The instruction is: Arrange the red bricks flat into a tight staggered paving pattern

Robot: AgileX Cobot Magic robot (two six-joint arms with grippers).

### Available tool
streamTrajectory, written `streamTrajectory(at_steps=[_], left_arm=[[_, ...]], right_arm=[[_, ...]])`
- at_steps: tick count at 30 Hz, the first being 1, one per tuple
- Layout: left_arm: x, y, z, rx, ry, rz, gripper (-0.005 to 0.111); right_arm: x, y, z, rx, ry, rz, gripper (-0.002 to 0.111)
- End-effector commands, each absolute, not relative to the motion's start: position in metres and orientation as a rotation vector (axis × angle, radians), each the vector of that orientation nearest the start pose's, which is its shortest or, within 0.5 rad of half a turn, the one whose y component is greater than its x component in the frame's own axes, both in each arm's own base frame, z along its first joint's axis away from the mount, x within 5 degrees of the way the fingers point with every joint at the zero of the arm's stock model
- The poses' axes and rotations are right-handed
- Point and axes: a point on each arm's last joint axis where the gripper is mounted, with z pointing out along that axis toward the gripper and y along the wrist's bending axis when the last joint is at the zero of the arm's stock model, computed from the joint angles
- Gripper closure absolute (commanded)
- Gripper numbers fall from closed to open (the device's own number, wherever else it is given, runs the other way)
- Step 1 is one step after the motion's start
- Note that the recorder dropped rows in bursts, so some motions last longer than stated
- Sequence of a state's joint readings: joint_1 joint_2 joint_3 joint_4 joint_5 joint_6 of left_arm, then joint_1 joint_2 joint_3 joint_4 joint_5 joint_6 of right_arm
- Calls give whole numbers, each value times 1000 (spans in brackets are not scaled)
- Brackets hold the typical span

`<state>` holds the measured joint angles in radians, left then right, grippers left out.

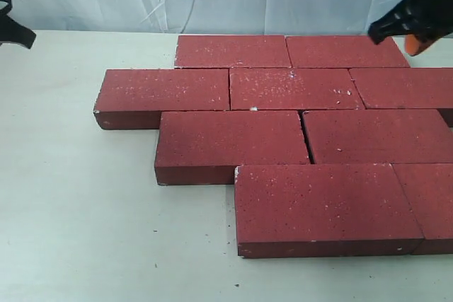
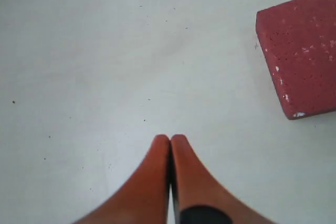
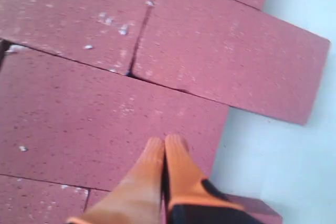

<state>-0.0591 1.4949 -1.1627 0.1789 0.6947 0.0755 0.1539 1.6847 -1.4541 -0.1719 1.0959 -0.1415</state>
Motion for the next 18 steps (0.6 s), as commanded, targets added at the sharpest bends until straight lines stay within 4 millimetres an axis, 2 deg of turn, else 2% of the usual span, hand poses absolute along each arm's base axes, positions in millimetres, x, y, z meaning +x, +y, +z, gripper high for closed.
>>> streamTrajectory(at_steps=[1, 5, 11, 15, 16, 17, 18], left_arm=[[296, -7, 320, 233, 2341, 195, 107], [270, -9, 334, 207, 2151, 141, 107], [224, -11, 348, 159, 2024, 72, 107], [190, -8, 349, 148, 1994, 68, 107], [173, -8, 348, 136, 1966, 57, 107], [166, -8, 347, 128, 1953, 45, 107], [150, -8, 344, 112, 1927, 24, 107]], right_arm=[[329, 6, 303, -304, 2713, -219, 109], [309, -10, 298, -200, 2579, -213, 109], [281, -11, 295, -207, 2425, -219, 109], [273, -11, 295, -208, 2393, -217, 109], [273, -11, 294, -209, 2395, -217, 109], [273, -11, 294, -208, 2397, -217, 109], [273, -11, 294, -209, 2395, -217, 109]])
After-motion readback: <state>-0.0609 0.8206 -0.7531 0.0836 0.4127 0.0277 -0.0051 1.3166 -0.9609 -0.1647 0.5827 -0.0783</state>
